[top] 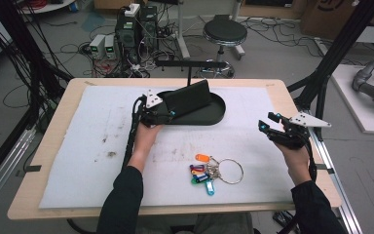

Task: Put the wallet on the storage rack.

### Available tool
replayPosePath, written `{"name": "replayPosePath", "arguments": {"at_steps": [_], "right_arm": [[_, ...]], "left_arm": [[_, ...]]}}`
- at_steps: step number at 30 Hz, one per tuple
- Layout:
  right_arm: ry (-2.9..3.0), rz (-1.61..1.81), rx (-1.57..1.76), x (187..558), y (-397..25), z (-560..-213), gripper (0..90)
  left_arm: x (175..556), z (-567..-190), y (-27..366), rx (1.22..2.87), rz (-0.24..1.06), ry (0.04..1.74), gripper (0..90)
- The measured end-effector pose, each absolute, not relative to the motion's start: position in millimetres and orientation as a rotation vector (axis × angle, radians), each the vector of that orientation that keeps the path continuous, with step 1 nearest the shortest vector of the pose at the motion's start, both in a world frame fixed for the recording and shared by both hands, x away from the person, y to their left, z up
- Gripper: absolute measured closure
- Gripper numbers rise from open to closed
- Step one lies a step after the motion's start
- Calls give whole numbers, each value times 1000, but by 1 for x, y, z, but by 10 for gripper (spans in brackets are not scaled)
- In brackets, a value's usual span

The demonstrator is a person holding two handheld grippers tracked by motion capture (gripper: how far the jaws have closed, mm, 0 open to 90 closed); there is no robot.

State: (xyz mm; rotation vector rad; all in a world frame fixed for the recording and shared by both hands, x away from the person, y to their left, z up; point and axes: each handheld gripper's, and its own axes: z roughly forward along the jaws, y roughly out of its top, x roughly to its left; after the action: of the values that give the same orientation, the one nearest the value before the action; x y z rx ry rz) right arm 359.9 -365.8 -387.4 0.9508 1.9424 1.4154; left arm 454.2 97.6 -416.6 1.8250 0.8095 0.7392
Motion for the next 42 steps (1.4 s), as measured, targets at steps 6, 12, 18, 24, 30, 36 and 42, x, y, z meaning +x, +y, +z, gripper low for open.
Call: {"name": "replayPosePath", "arguments": {"at_steps": [6, 12, 18, 24, 30, 36, 42], "right_arm": [[1947, 1418, 947, 360, -366, -388, 434], [1957, 1419, 955, 359, -364, -387, 430], [1968, 1415, 952, 359, -361, -387, 428], [1984, 1407, 944, 360, -357, -389, 423], [1984, 1401, 959, 359, -356, -389, 410], [1999, 1379, 992, 352, -355, -390, 378], [1997, 1364, 1010, 341, -350, -390, 302]], "left_arm": [[432, -403, 105, 1809, 702, 785, 268], [406, -397, 117, 1790, 659, 760, 290], [384, -397, 136, 1777, 631, 777, 290], [367, -401, 155, 1767, 583, 816, 287], [343, -407, 169, 1753, 591, 842, 282], [325, -411, 184, 1772, 622, 860, 281], [312, -418, 198, 1750, 660, 886, 282]]}}
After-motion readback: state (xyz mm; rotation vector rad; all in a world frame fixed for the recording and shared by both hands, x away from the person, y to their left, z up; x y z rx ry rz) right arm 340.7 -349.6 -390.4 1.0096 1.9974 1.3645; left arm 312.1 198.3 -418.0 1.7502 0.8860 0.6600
